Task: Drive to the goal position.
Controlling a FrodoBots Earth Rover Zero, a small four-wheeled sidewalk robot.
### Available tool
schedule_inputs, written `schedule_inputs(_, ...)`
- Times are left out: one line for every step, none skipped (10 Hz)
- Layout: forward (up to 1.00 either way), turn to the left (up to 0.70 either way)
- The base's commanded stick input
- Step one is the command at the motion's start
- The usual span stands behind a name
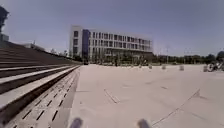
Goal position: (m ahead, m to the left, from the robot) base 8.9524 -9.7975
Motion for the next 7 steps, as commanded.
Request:
schedule_inputs(1.00, -0.40)
schedule_inputs(1.00, -0.40)
schedule_inputs(1.00, -0.40)
schedule_inputs(1.00, -0.40)
schedule_inputs(1.00, -0.40)
schedule_inputs(1.00, -0.40)
schedule_inputs(1.00, -0.40)
